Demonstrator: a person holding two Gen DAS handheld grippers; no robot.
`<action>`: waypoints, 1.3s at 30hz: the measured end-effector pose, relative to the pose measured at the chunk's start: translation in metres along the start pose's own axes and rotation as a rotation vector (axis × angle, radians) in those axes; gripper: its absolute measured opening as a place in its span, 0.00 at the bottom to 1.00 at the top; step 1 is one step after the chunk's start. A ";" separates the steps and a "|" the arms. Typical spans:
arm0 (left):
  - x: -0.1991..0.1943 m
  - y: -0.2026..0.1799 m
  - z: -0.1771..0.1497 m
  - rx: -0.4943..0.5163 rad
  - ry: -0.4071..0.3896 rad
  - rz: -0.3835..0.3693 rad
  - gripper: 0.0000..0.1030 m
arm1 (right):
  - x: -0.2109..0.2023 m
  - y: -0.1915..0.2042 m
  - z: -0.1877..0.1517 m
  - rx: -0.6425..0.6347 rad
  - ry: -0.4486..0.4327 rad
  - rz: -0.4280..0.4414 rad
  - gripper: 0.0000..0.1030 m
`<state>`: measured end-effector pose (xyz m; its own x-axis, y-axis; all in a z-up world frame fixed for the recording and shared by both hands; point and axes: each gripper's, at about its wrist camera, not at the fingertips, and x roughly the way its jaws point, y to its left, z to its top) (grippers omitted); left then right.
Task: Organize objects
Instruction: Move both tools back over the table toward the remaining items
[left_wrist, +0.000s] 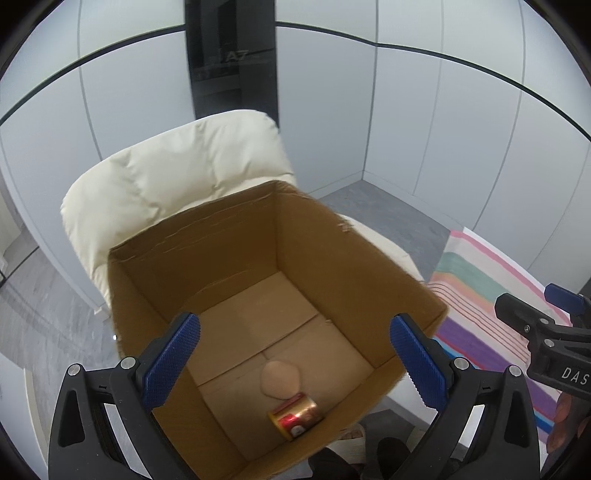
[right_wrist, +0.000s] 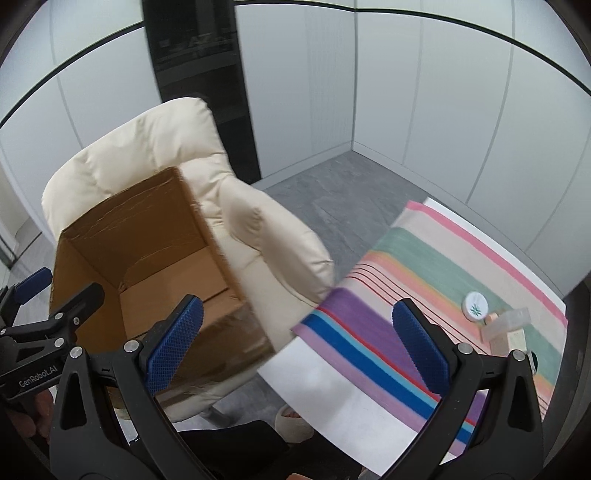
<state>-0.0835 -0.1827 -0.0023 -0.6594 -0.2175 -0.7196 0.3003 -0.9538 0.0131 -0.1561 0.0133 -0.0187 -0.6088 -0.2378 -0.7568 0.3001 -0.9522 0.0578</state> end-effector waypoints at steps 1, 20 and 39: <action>0.000 -0.004 0.001 0.006 -0.001 -0.004 1.00 | -0.001 -0.005 0.000 0.007 0.000 -0.006 1.00; 0.007 -0.089 0.010 0.103 -0.001 -0.110 1.00 | -0.018 -0.096 -0.021 0.135 0.006 -0.116 1.00; 0.004 -0.183 0.007 0.215 -0.007 -0.208 1.00 | -0.051 -0.186 -0.054 0.269 0.009 -0.219 1.00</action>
<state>-0.1457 -0.0107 -0.0024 -0.6967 -0.0135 -0.7172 0.0055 -0.9999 0.0135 -0.1409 0.2131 -0.0262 -0.6304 -0.0221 -0.7759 -0.0419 -0.9972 0.0625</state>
